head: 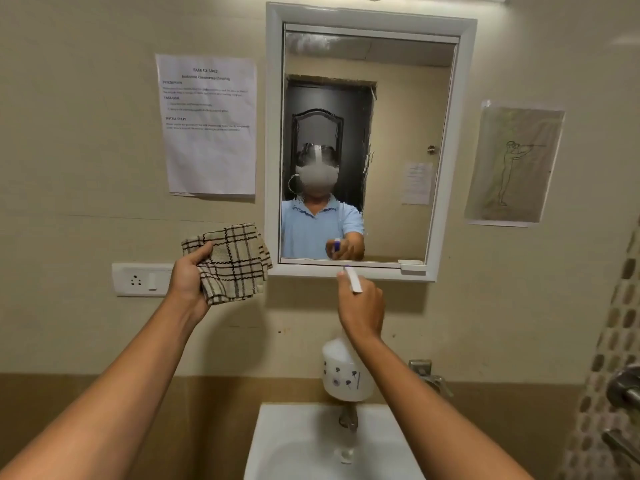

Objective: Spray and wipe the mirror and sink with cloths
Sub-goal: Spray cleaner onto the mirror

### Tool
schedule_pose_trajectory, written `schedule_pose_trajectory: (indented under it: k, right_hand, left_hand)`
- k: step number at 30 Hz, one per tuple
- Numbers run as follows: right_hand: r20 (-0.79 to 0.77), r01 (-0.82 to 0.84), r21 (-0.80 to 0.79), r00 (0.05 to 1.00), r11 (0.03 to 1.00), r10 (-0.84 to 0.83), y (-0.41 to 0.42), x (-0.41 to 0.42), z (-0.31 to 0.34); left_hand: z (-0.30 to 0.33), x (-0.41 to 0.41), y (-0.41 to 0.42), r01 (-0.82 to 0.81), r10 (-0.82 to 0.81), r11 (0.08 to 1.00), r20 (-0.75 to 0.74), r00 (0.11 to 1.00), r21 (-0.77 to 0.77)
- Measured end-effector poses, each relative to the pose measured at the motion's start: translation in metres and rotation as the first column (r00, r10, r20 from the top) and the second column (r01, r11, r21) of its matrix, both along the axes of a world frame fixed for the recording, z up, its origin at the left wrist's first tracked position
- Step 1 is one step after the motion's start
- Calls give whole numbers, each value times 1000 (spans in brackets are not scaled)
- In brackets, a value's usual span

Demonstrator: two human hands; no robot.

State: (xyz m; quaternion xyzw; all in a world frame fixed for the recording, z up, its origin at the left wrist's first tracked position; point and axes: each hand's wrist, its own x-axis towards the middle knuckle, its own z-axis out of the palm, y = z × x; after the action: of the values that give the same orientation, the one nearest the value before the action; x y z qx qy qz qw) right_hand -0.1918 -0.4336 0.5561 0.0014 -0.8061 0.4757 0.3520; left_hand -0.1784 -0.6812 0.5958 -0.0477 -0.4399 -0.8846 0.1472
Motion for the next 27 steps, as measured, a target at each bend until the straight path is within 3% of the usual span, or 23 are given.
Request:
schedule_pose_trajectory:
  k: [6,27]
  right_hand:
    - [2,124,-49,992,991,-124,53,-2,0]
    - [-133,182,-170,969,968,-206,141,35,-26]
  left_hand:
    - [-9,-11,22,72,-72,997,12,997,8]
    - [-48,-34,154,315,-319,948,134,938,51]
